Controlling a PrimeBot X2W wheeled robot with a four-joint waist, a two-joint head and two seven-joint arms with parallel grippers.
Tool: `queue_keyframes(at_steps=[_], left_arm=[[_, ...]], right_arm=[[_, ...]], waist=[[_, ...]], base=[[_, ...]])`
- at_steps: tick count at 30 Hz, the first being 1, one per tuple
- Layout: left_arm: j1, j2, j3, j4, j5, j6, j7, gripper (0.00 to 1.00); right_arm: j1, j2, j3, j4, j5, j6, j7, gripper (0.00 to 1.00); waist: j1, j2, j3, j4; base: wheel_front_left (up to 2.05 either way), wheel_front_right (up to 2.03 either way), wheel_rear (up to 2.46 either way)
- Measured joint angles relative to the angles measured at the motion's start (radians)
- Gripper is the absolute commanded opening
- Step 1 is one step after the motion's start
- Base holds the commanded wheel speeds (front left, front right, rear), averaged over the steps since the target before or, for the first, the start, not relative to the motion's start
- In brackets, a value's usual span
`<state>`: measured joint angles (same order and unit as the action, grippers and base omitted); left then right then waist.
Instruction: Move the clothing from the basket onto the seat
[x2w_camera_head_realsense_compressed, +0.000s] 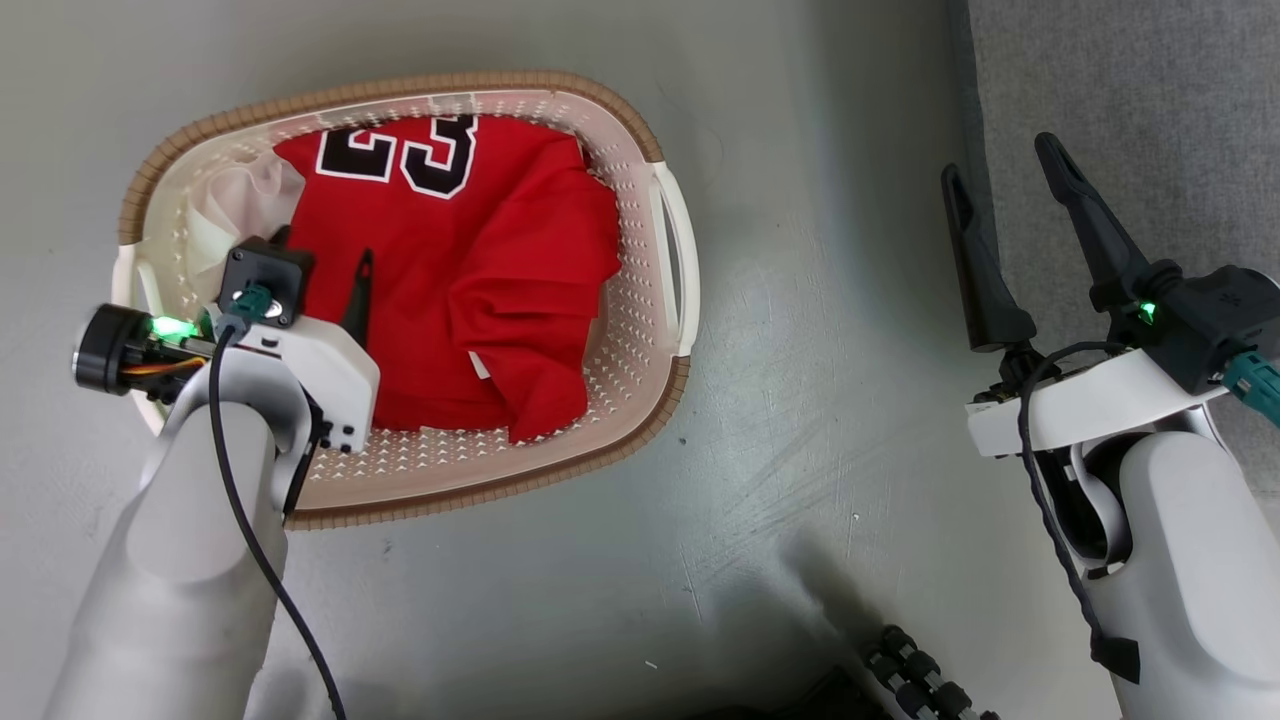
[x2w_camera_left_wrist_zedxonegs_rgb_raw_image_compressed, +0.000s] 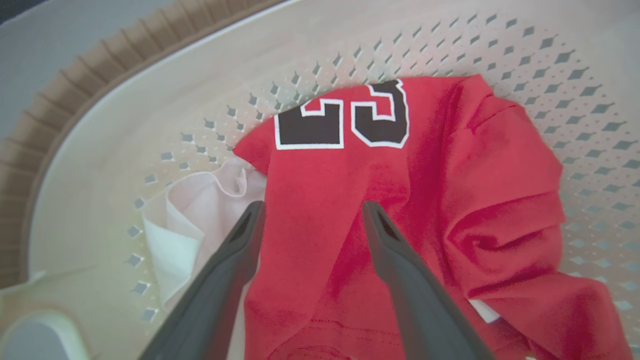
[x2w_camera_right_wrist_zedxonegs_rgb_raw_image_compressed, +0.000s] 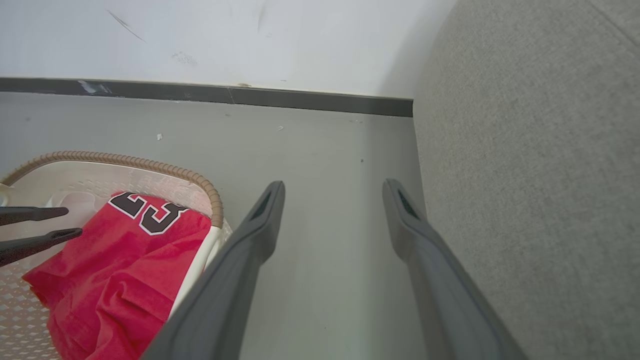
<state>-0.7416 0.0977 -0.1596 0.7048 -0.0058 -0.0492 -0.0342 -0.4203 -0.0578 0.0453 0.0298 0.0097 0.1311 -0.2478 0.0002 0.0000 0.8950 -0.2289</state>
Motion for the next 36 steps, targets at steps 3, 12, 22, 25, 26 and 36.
queue_keyframes(at_steps=[3, 12, 22, 25, 26, 36], left_arm=[[-0.016, 0.002, -0.001, 0.006, 0.0, 0.008, -0.002, 1.0], [-0.07, -0.008, -0.008, 0.053, 0.006, 0.012, -0.001, 1.0], [-0.07, -0.023, -0.014, 0.103, 0.0, 0.014, -0.002, 1.0], [-0.07, -0.024, -0.014, 0.115, -0.001, 0.02, -0.002, 1.0], [-0.07, -0.024, -0.014, 0.115, -0.001, 0.02, -0.002, 1.0], [-0.084, -0.024, -0.013, 0.144, -0.002, 0.035, -0.001, 1.0]], right_arm=[[-0.007, 0.002, 0.004, 0.001, 0.002, 0.0, 0.0, 1.0], [-0.021, 0.006, 0.017, 0.006, 0.011, 0.0, 0.0, 1.0], [-0.04, 0.009, 0.019, 0.015, 0.033, 0.0, 0.0, 1.0], [-0.04, 0.01, 0.019, 0.015, 0.033, 0.0, 0.0, 1.0], [-0.04, 0.01, 0.019, 0.015, 0.033, 0.0, 0.0, 1.0], [-0.039, 0.013, 0.024, 0.014, 0.054, 0.0, 0.0, 1.0]], waist=[[0.0, 0.0, 0.012, -0.006], [0.0, 0.0, 0.038, -0.023], [-0.0001, 0.0, 0.04, -0.046], [-0.0001, 0.0, 0.043, -0.052], [-0.0001, 0.0, 0.043, -0.052], [-0.0001, 0.0, 0.061, -0.069]], base=[[0.0, 0.0, 0.0], [0.0, 0.0, 0.0], [0.0, 0.0, 0.0], [0.0, 0.0, 0.0], [0.0, 0.0, 0.0], [0.0, 0.0, 0.0]])
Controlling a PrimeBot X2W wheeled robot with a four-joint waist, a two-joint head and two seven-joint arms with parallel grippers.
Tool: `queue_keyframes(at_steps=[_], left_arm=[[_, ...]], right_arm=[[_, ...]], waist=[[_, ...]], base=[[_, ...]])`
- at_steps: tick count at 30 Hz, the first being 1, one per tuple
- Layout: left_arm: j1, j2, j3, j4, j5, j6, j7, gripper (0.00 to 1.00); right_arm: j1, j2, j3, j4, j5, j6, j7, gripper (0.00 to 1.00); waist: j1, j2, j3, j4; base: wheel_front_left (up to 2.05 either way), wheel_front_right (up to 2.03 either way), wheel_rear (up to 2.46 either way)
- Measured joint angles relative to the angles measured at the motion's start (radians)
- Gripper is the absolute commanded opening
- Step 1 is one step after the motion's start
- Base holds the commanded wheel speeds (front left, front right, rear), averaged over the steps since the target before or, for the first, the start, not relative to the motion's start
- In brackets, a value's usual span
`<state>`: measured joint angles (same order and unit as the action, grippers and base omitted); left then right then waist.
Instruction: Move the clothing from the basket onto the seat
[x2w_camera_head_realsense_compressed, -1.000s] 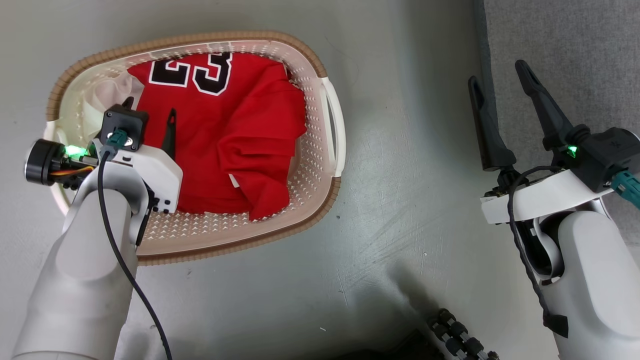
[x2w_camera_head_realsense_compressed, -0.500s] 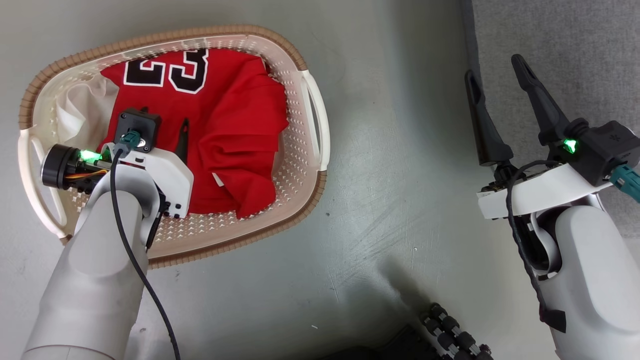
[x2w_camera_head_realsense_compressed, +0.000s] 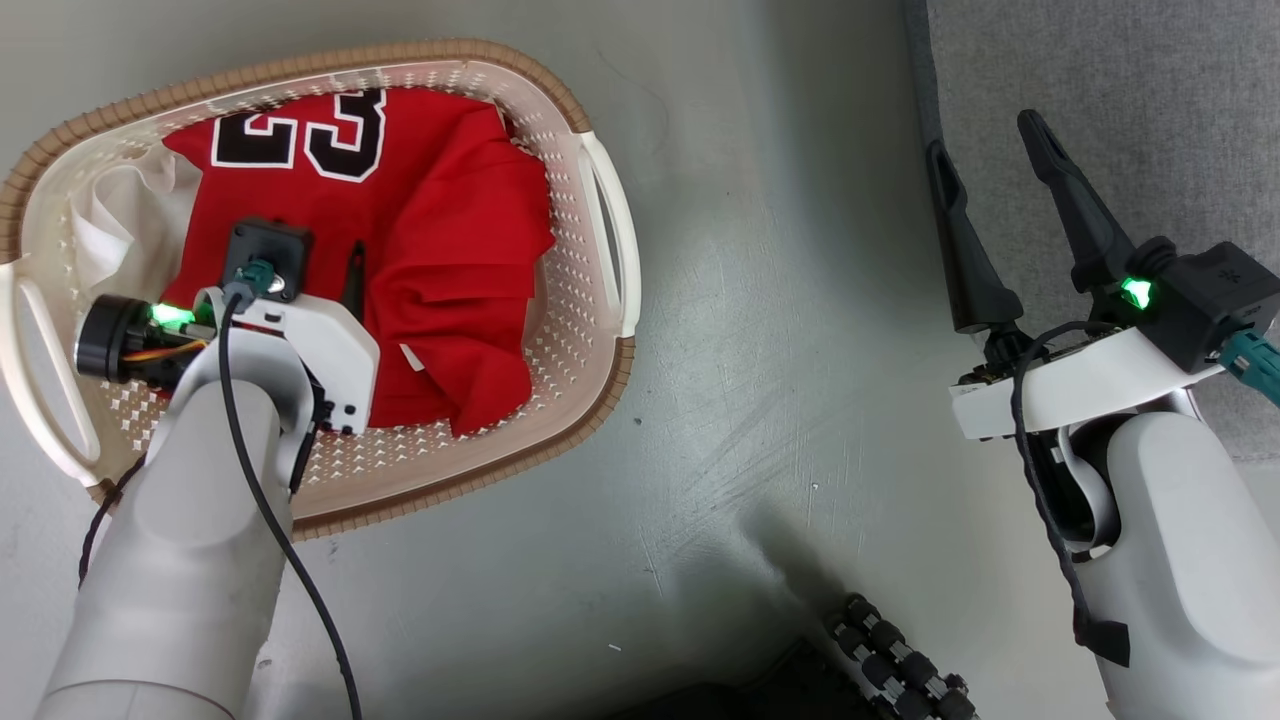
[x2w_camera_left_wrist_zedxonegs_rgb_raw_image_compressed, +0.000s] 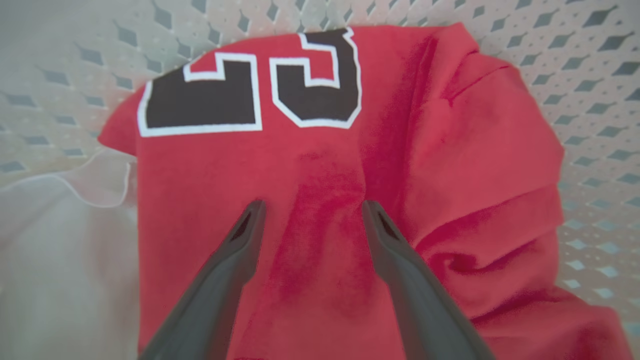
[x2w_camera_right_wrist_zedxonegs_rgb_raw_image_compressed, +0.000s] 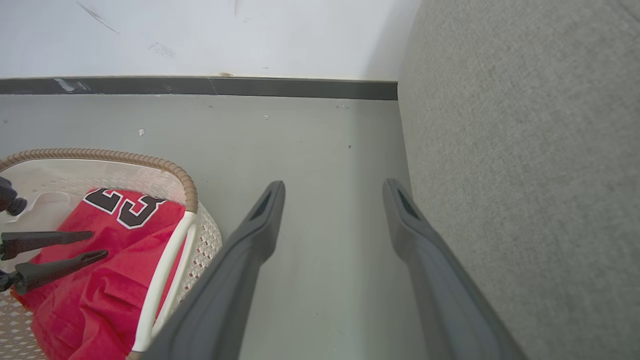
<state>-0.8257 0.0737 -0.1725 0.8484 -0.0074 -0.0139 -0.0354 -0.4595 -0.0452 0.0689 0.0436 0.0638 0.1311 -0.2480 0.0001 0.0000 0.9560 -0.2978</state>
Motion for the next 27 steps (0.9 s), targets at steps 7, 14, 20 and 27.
queue_keyframes(at_steps=[7, 14, 20, 27], left_arm=[[-0.027, 0.015, 0.003, 0.012, 0.0, 0.015, 0.0, 0.95], [-0.036, 0.017, 0.007, 0.029, 0.0, 0.021, -0.003, 0.75], [-0.05, 0.023, 0.01, 0.04, 0.001, 0.029, -0.019, 0.49], [-0.054, 0.023, 0.009, 0.059, 0.002, 0.034, -0.028, 0.42]], right_arm=[[0.0, 0.001, 0.003, -0.004, 0.01, 0.0, 0.0, 1.0], [0.0, 0.001, 0.005, -0.008, 0.018, 0.0, 0.0, 1.0], [0.0, 0.001, 0.007, -0.011, 0.021, 0.0, 0.0, 1.0], [0.0, 0.002, 0.008, -0.014, 0.023, 0.0, 0.0, 1.0]], waist=[[0.0, 0.0, 0.014, -0.012], [0.0, 0.0, 0.025, -0.022], [0.0, 0.0, 0.033, -0.026], [0.0, 0.0, 0.038, -0.031]], base=[[0.0, 0.0, 0.0], [0.0, 0.0, 0.0], [0.0, 0.0, 0.0], [0.0, 0.0, 0.0]])
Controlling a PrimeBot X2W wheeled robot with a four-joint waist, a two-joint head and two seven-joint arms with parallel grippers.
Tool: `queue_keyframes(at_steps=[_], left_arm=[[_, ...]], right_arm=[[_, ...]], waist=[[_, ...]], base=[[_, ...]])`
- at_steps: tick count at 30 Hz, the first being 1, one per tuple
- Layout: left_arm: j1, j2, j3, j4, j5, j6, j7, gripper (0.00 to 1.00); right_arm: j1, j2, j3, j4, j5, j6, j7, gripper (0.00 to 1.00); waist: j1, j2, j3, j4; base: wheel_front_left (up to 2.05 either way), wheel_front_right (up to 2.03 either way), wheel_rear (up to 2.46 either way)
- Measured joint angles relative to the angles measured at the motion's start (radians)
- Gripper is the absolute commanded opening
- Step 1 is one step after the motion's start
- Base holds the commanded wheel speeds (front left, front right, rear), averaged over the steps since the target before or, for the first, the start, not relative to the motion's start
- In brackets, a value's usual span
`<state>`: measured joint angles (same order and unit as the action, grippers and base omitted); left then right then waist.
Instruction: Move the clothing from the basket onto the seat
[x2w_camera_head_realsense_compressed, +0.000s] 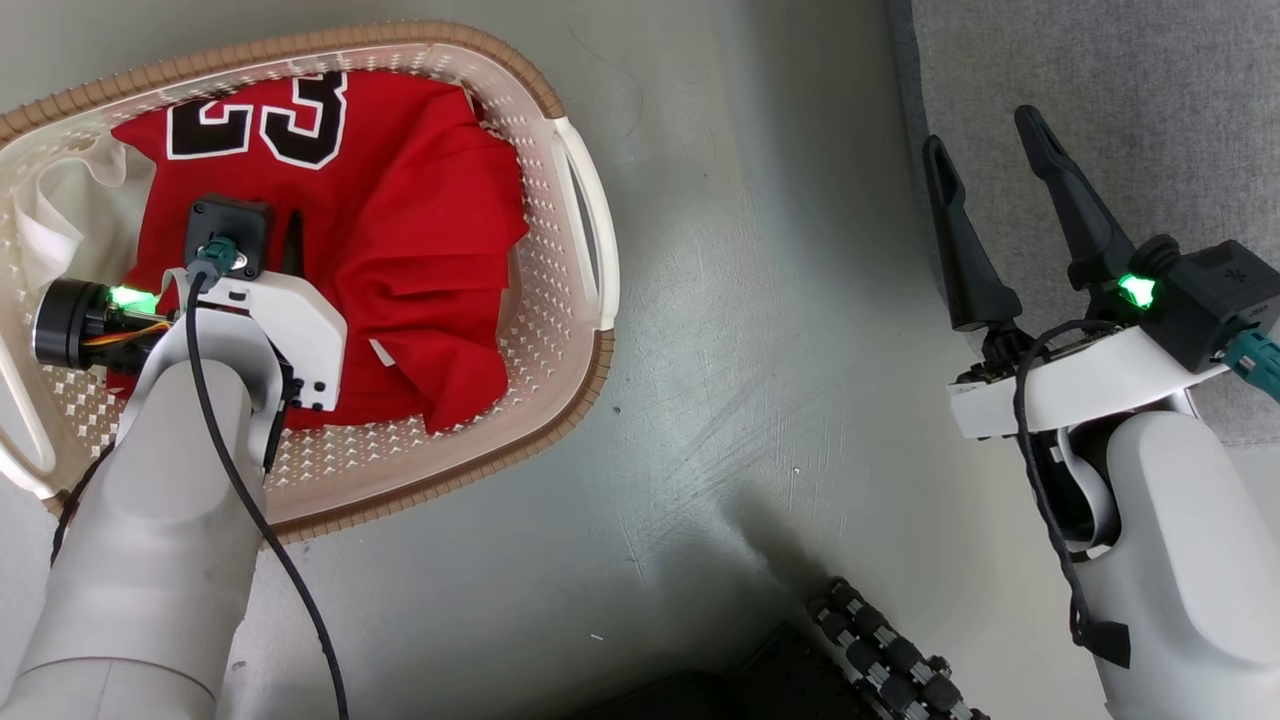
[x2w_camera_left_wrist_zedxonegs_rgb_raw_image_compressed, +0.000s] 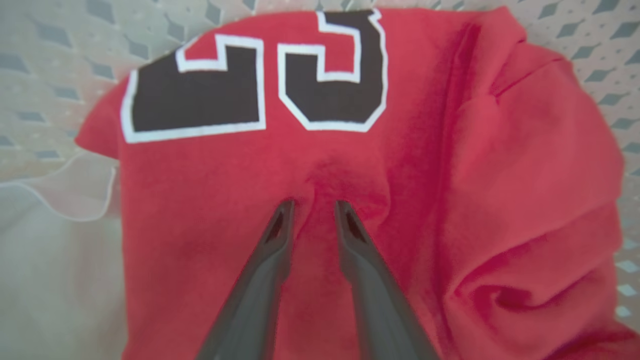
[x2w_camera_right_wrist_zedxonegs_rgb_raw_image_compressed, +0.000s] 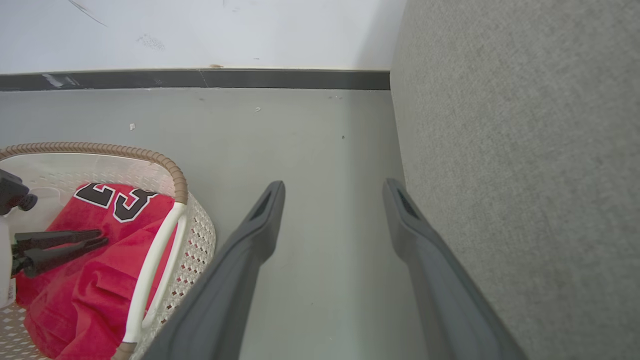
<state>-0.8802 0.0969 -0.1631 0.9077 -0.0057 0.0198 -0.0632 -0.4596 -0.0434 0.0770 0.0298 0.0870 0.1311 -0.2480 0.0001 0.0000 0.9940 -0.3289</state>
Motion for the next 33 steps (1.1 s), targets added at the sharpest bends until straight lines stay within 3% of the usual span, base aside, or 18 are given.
queue_keyframes(at_steps=[4, 8, 10, 33], left_arm=[[-0.012, 0.0, 0.0, 0.007, 0.0, 0.004, -0.005, 0.34], [-0.016, 0.0, -0.002, 0.014, 0.0, 0.004, -0.017, 0.2], [-0.016, 0.0, -0.003, 0.018, 0.0, 0.004, -0.021, 0.0], [-0.035, -0.03, 0.017, 0.015, -0.054, -0.015, -0.142, 0.0]], right_arm=[[0.0, 0.0, -0.002, -0.003, 0.0, 0.0, 0.0, 1.0], [0.0, 0.0, -0.006, -0.003, 0.0, 0.0, 0.0, 1.0], [0.0, 0.0, -0.006, -0.003, 0.0, 0.0, 0.0, 1.0], [-0.026, 0.0, -0.027, -0.002, 0.01, 0.0, 0.0, 1.0]], waist=[[0.0, 0.0, 0.005, -0.004], [0.0, 0.0, 0.008, -0.006], [0.0, 0.0, 0.008, -0.006], [0.0, 0.0, -0.017, 0.028]], base=[[0.0, 0.0, 0.0], [0.0, 0.0, 0.0], [0.0, 0.0, 0.0], [0.0, 0.0, 0.0]])
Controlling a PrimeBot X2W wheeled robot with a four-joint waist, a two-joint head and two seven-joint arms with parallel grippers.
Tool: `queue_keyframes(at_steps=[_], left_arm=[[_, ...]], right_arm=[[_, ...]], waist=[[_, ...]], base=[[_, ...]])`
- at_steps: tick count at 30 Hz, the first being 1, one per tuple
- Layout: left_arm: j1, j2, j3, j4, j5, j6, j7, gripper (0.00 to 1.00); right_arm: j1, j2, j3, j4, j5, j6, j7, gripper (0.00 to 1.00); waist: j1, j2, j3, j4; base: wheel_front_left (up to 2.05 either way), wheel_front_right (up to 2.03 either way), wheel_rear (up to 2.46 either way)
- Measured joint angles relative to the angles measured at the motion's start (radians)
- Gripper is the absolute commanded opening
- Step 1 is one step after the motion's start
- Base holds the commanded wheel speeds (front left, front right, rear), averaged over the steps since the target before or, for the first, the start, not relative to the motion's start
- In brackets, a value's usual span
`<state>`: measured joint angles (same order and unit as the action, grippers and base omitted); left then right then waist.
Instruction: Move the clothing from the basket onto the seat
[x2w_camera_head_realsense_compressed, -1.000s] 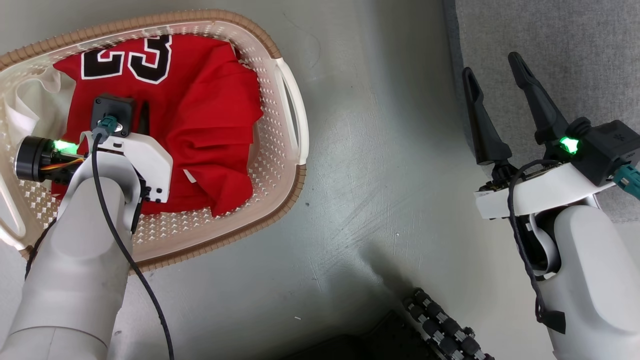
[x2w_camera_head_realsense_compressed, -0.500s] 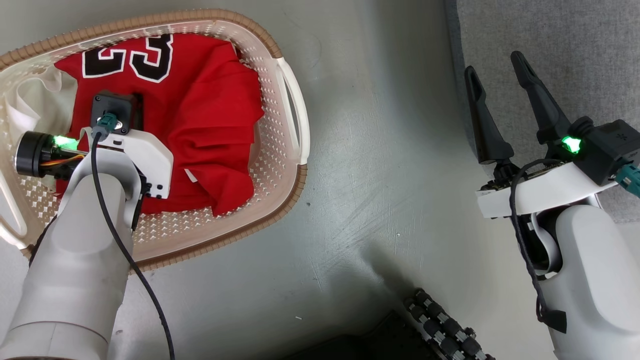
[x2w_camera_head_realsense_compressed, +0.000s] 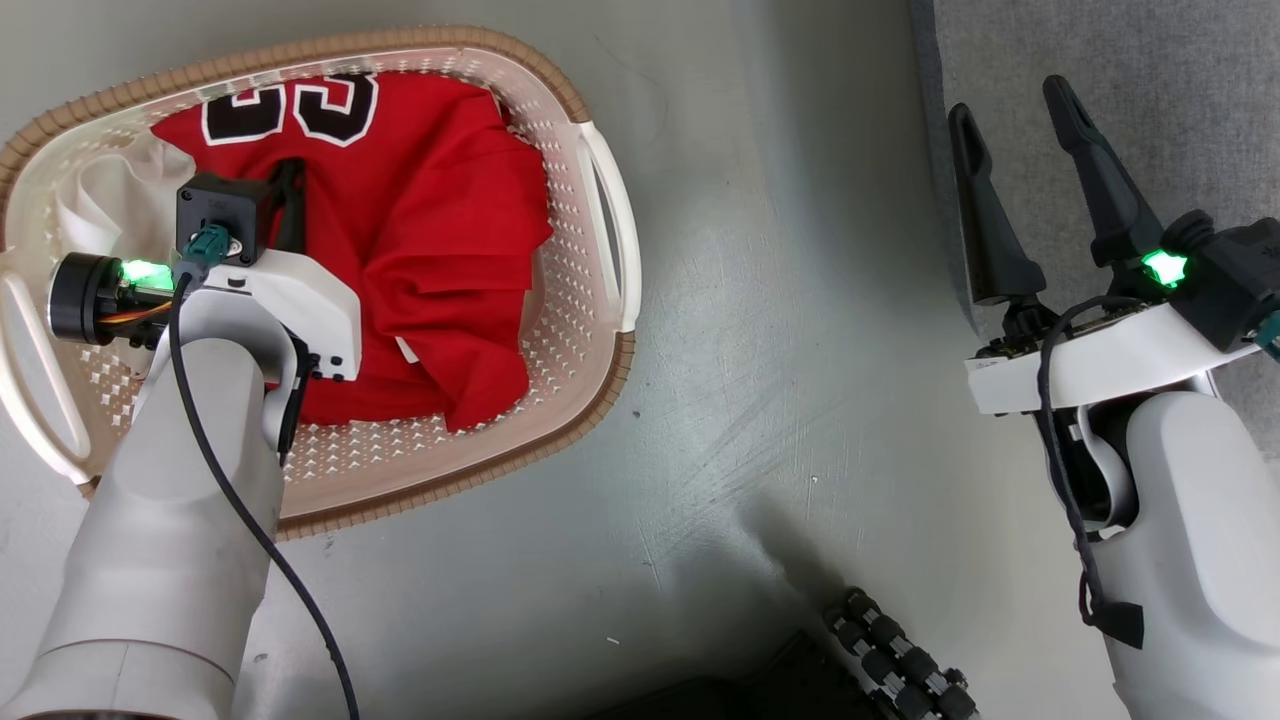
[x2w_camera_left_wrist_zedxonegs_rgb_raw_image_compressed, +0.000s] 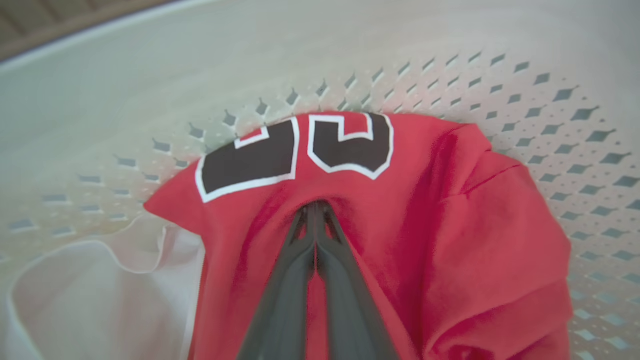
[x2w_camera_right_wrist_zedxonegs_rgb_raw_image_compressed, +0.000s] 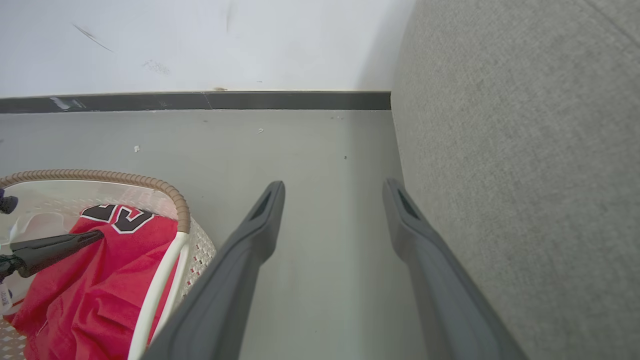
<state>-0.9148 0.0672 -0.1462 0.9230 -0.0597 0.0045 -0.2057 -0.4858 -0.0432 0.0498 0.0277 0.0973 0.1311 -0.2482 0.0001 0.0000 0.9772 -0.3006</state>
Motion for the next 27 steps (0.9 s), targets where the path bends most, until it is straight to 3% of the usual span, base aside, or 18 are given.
queue_keyframes(at_steps=[16, 27], left_arm=[[0.105, -0.023, 0.009, -0.07, -0.062, -0.041, -0.043, 0.0], [0.188, -0.031, 0.026, -0.27, -0.096, -0.05, -0.047, 0.0]], right_arm=[[-0.013, 0.0, -0.019, 0.016, 0.007, 0.0, 0.0, 1.0], [-0.017, -0.001, -0.027, 0.039, -0.029, 0.0, -0.007, 1.0]], waist=[[0.0, 0.0, -0.064, 0.045], [0.0, 0.0, -0.14, 0.093]], base=[[0.0, 0.0, 0.0], [0.0, 0.0, 0.0]])
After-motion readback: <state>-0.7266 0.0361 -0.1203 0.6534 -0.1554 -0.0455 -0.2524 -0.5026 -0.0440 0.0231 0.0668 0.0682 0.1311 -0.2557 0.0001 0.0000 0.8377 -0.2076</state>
